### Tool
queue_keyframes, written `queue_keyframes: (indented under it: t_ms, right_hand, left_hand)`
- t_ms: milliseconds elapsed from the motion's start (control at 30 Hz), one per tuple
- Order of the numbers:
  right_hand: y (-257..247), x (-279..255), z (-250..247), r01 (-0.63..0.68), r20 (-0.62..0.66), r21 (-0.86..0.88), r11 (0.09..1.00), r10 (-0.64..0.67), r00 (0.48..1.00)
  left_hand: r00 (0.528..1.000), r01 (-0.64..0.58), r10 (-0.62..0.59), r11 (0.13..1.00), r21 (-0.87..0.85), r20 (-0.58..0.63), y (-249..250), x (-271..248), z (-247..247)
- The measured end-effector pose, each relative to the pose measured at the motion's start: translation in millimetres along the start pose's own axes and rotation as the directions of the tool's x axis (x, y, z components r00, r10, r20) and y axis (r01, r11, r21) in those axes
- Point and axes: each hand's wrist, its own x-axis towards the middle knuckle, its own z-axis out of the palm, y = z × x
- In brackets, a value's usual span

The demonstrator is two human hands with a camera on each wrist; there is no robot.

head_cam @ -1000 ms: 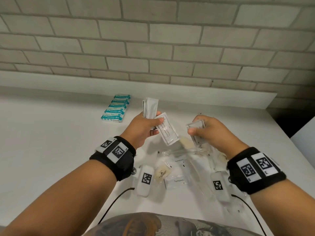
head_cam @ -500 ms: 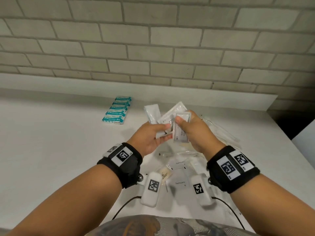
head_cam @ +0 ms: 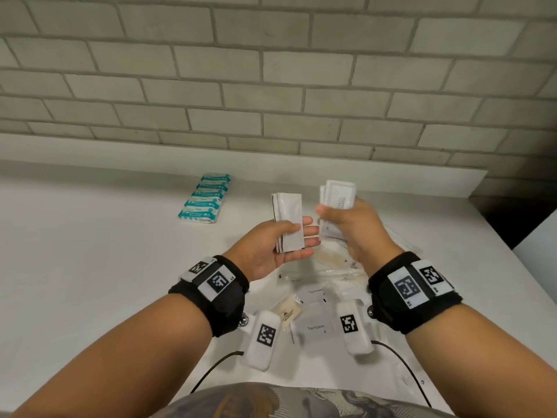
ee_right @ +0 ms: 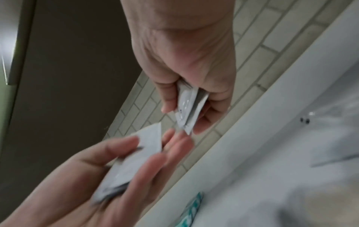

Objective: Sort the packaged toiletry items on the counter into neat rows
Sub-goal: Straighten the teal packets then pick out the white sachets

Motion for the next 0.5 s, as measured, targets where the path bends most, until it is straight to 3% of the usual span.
queue_keyframes:
  t_ms: [67, 167, 233, 367, 433, 500]
  right_hand:
    - [-6, 5, -13, 0.024, -0.055, 0.063, 0.998, -0.021, 0.998]
    - [-10, 1, -12, -0.063, 0.153, 0.106, 0.992, 0.047, 0.987]
    - [-9, -9, -2, -0.06, 0.253, 0.005, 0.998, 0.057, 0.966]
    - [-16, -12, -1, 0.172, 0.137, 0.001, 0.985, -0.171, 0.976]
    - [-20, -9, -12, 0.299, 0.225, -0.088, 0.95, -0.274, 0.935]
    - [-18, -13, -17, 0.367, 0.409, -0.299, 0.881, -0.229, 0.883]
  left_hand:
    - [1.0, 0.001, -0.001, 1.0, -0.023, -0.006, 2, -1, -5]
    - [0.997, -0.043, 0.049, 0.994, 0.097, -0.06, 1, -2, -6]
    - [0.994, -0.062, 0.077, 0.982, 0.18, -0.076, 0, -1, -4]
    - [0.996, -0.03, 0.047, 0.978, 0.207, -0.078, 3, 0, -4]
    - [0.992, -0.045, 0.062, 0.987, 0.154, -0.109, 7, 2, -8]
    - [0.981, -0.098, 0.112, 0.991, 0.094, -0.158, 12, 4, -14]
